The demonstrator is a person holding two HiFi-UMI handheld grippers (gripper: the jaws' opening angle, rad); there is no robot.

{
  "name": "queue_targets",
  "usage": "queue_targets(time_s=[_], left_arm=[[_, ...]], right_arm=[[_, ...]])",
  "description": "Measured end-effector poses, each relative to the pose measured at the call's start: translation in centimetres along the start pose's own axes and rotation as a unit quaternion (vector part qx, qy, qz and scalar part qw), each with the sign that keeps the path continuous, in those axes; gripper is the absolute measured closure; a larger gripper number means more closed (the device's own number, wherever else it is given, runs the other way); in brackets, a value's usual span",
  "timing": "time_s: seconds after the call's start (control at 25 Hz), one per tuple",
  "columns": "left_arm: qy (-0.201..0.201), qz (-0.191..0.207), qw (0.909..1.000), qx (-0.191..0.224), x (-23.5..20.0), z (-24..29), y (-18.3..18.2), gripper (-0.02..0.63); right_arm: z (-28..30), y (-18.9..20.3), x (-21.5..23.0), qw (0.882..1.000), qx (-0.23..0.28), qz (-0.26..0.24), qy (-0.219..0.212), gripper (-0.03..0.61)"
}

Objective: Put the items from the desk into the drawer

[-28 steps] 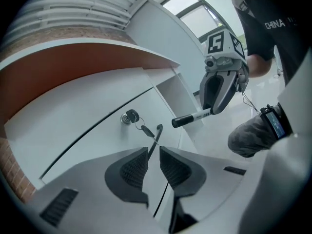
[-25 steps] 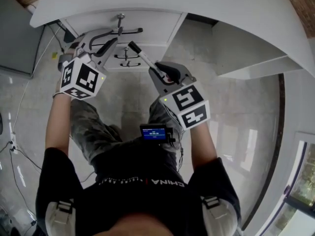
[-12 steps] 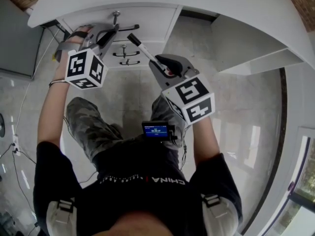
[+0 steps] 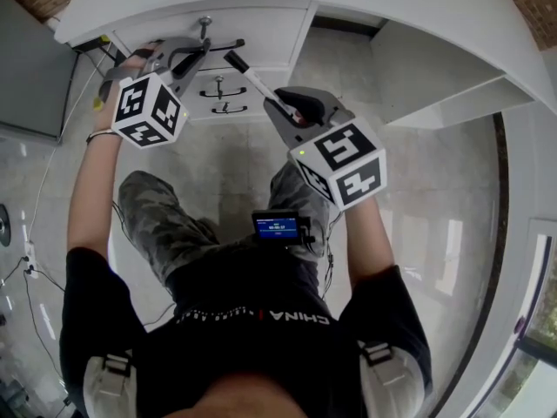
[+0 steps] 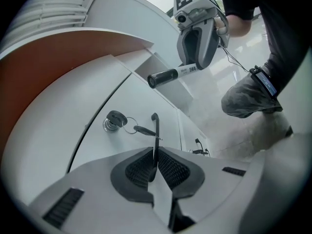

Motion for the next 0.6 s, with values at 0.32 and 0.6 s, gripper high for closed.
queue_targets(time_s=[0.32,0.6], left_arm=[[0.022,-0.027,0.9994,0.007,1.2,-2.2,-0.7,0.577],[0.034,-0.048,0.9982,0.011,3.1,-6.3,-2.1,0.577]], right_arm=[[-1.5,0.0,-0.5,1.000,0.013,-0.002,0.001,0.505],[-4.4,-1.6,-2.4,0.999,0.029,-0.026,-0.009,0.505]])
Point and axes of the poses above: the fingertips, and each gripper's own axes: z forward along the fingers, x to its right, y out of its underside, the point moved 6 cm from there along -z, backward along the fingers, and after that the axes turned 12 degrees about -y, right-handed, at the moved point
